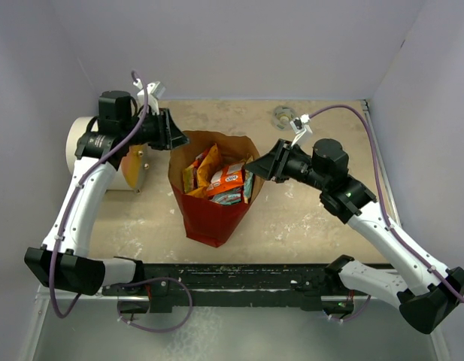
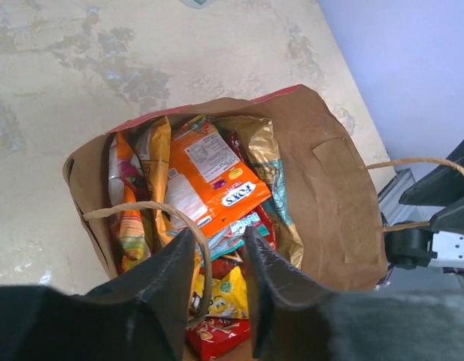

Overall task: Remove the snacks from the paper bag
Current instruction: Adjust the paper bag at the center of the board.

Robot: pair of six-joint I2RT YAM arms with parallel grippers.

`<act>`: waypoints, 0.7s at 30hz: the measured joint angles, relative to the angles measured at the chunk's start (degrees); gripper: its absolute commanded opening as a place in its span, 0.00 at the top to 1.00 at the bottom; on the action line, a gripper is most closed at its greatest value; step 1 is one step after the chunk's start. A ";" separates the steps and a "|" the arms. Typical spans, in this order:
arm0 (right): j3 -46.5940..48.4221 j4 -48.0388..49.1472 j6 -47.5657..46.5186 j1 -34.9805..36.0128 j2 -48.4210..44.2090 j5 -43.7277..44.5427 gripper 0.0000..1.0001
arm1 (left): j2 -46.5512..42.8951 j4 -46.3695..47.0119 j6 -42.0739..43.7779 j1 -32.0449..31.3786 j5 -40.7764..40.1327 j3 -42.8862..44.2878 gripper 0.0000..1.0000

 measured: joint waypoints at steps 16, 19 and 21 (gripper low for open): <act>0.00 0.04 -0.24 0.02 0.24 0.11 0.70 | 1.66 8.11 1.29 1.92 14.08 -4.00 0.98; 0.00 0.02 -0.70 0.02 0.24 0.11 0.83 | 1.66 9.68 1.22 2.12 13.99 -4.00 1.00; 0.00 0.02 -1.40 0.02 0.24 0.13 0.90 | 1.66 9.79 1.22 2.23 13.51 -4.00 1.00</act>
